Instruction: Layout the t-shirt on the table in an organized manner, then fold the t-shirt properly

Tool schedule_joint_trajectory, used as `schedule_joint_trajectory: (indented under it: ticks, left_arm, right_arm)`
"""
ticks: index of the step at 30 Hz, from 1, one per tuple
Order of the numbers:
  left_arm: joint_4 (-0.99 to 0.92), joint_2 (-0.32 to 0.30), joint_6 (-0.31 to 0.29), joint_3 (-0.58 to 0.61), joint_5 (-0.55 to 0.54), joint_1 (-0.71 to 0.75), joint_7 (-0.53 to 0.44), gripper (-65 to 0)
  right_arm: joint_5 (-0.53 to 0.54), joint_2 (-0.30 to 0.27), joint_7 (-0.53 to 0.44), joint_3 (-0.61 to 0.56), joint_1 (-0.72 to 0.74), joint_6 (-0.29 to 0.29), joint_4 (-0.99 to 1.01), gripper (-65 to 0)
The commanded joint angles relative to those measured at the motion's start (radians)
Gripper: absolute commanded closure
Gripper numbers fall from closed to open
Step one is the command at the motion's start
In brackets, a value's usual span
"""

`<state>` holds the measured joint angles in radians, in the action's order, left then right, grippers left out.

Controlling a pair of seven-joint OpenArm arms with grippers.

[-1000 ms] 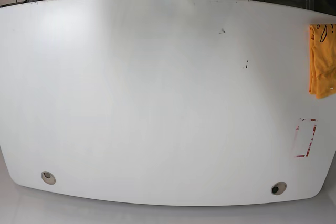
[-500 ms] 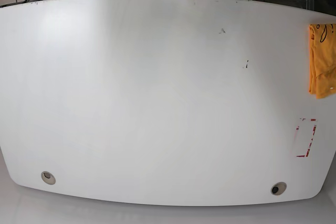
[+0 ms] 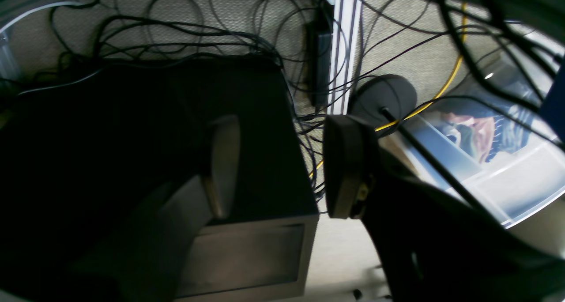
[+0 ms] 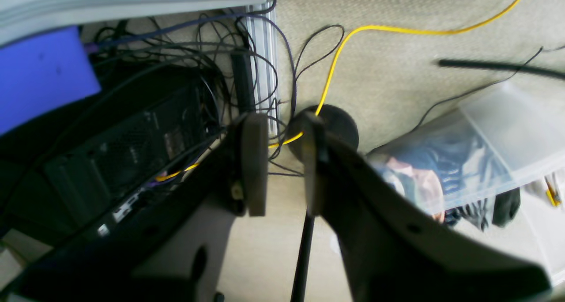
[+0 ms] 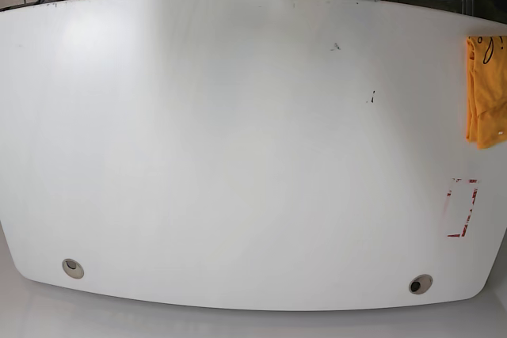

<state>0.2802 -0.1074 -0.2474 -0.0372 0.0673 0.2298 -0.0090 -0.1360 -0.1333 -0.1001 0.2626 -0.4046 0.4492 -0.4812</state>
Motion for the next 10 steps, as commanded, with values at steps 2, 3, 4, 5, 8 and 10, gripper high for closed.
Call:
schedule_joint_trajectory:
  ticks: [2,3,4,5,8,10]
  left_arm:
    - [-0.035,-0.025,-0.003,0.001,0.001,-0.03,0.002,-27.6]
    - [-0.043,-0.025,-0.003,0.001,0.001,-0.037,0.002,-27.6]
    - [-0.055,-0.024,-0.003,0.001,0.001,-0.048,0.002,-27.6]
    - [-0.068,-0.024,-0.003,0.001,0.001,-0.056,0.002,-27.5]
    - [-0.083,-0.024,-0.003,0.003,0.001,-0.063,0.002,-27.5]
    - [-0.085,-0.024,-0.003,0.003,0.001,-0.063,0.002,-27.6]
  right_arm:
    - [-0.007,-0.01,-0.002,0.004,0.023,-0.02,0.054,-13.6]
    - [-0.007,-0.01,-0.002,0.004,0.031,-0.023,0.065,-13.6]
    - [-0.007,-0.01,-0.002,0.004,0.042,-0.023,0.078,-13.6]
    - [-0.007,-0.01,-0.002,0.004,0.048,-0.023,0.092,-13.6]
    - [-0.007,-0.01,-0.003,0.004,0.06,-0.023,0.109,-13.6]
    - [-0.007,-0.01,-0.007,0.004,0.062,-0.023,0.111,-13.6]
